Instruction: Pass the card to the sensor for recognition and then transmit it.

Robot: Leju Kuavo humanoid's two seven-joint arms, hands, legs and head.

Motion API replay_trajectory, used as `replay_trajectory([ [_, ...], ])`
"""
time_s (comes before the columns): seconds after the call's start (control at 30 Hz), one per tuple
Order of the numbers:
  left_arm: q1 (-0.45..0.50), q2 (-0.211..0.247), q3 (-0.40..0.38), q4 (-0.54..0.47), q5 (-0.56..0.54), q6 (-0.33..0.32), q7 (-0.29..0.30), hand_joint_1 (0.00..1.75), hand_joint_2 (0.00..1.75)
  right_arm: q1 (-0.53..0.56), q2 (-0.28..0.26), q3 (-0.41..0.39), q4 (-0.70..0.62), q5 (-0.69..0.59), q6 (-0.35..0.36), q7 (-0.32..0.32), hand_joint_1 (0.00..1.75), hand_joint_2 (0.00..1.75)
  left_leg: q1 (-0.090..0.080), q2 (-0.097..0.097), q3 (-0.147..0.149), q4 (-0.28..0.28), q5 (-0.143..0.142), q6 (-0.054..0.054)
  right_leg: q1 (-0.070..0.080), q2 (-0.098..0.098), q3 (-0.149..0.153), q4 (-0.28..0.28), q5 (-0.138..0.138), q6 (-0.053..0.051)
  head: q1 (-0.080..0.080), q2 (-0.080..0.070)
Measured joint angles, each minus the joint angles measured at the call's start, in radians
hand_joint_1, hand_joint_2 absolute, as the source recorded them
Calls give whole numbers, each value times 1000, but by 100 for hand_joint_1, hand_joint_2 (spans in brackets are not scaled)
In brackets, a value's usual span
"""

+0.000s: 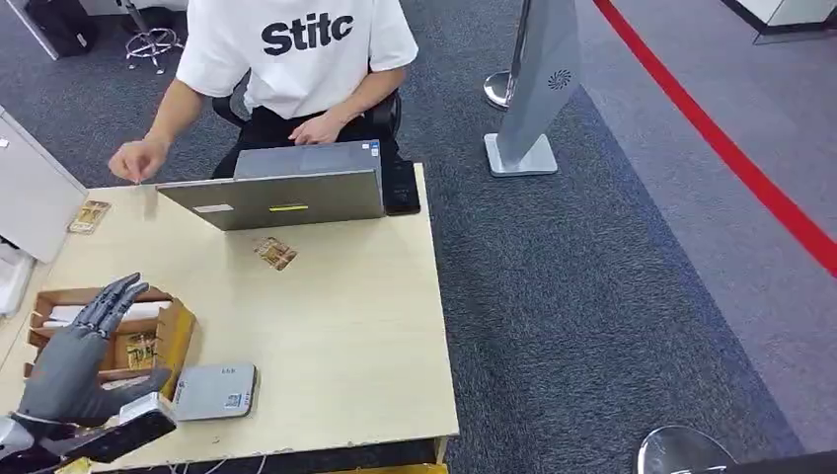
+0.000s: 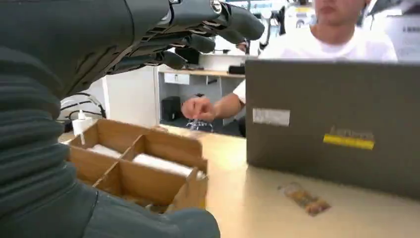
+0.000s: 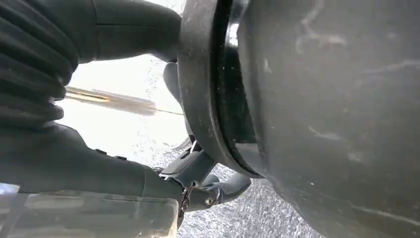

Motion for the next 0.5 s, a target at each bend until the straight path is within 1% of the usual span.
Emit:
replay_trajectory([
  [0.07,37,37,31,-18,0,-23,6,0,175,0,-2,5,0,0,0,-1,0,175,0,-1,0,0,0,0,0,-1,0,0,0,0,0,0],
  [0.2,108,88,77,-47,0,-50,6,0,175,0,-3,9,-1,3,0,-1,0,175,0,-1,0,0,0,0,0,-1,0,0,-1,-1,0,0],
  [0.33,142,119,101,-62,-2,-64,7,0,175,0,-3,10,-2,3,0,-1,0,175,0,-2,0,0,0,0,0,-2,0,0,-1,-1,0,0],
  [0.5,153,150,110,-67,-26,-107,33,0,175,-1,-3,12,-2,3,2,-3,0,175,0,-2,0,0,0,0,0,-2,0,0,-1,-1,0,0],
])
